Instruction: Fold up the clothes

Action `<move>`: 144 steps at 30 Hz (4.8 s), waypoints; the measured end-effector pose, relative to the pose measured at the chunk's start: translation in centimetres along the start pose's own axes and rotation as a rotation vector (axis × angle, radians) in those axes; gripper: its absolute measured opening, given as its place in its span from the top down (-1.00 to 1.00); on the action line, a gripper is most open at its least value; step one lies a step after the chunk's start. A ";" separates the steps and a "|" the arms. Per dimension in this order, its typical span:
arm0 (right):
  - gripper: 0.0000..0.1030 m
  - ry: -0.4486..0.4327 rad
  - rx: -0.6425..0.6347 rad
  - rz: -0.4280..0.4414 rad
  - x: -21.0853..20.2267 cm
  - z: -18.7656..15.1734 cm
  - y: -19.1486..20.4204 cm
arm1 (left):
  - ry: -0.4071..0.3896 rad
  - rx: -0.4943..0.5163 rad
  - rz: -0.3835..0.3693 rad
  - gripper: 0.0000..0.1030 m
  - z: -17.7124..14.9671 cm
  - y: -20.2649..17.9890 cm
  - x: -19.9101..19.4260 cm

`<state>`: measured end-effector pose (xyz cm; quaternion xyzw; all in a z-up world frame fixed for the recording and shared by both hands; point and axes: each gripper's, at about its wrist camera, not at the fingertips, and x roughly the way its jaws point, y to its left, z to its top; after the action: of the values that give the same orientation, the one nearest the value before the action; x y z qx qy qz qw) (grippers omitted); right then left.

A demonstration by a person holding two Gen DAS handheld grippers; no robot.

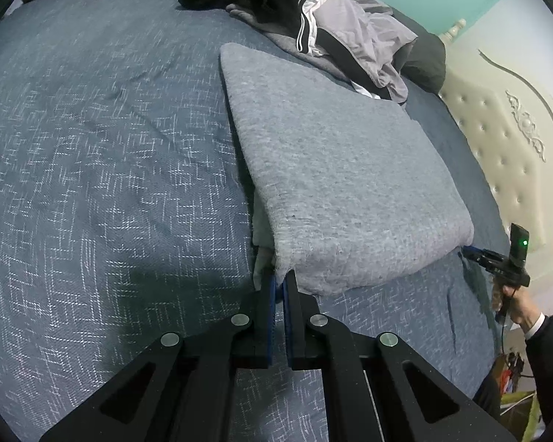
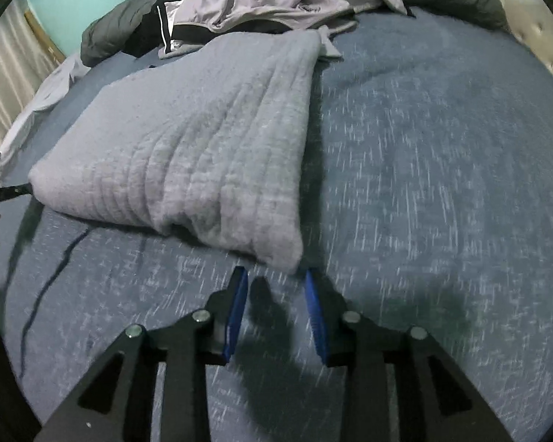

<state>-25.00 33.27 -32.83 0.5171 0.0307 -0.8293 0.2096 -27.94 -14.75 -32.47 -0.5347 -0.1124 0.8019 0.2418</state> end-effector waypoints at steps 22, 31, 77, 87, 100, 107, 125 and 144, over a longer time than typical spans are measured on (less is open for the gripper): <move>0.93 0.012 -0.162 -0.041 -2.1 -1.1 0.8 | 0.000 -0.004 0.002 0.93 -0.5 0.2 -0.3; 0.92 0.003 -0.048 -0.035 -2.9 -1.9 -1.0 | -0.021 -0.067 -0.033 0.88 -1.0 1.0 -1.7; 0.91 0.012 -0.032 0.247 5.3 6.6 19.9 | -0.225 -0.345 -0.174 -0.05 -4.5 -0.8 -0.8; 0.99 0.079 -0.007 0.165 8.1 6.4 20.0 | -0.285 -0.161 -0.095 -0.15 -4.4 -2.5 -1.4; 1.00 0.073 0.076 0.072 9.2 7.3 20.5 | -0.329 -0.090 -0.032 -0.49 -5.1 -2.4 -1.8; 1.00 0.063 0.085 0.053 8.3 8.2 20.8 | -0.322 -0.076 -0.002 -0.58 -5.5 -2.3 -1.5; 1.00 0.032 0.097 -0.013 9.1 11.1 21.3 | -0.316 -0.036 0.069 -0.72 -5.6 -2.2 -1.6; 1.00 0.128 0.081 -0.071 13.6 13.6 21.2 | -0.310 -0.017 0.104 -0.74 -5.5 -2.3 -1.3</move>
<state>-33.54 6.00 -34.83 0.5759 0.0291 -0.8018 0.1567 -21.87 -13.84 -32.62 -0.4116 -0.1273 0.8852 0.1754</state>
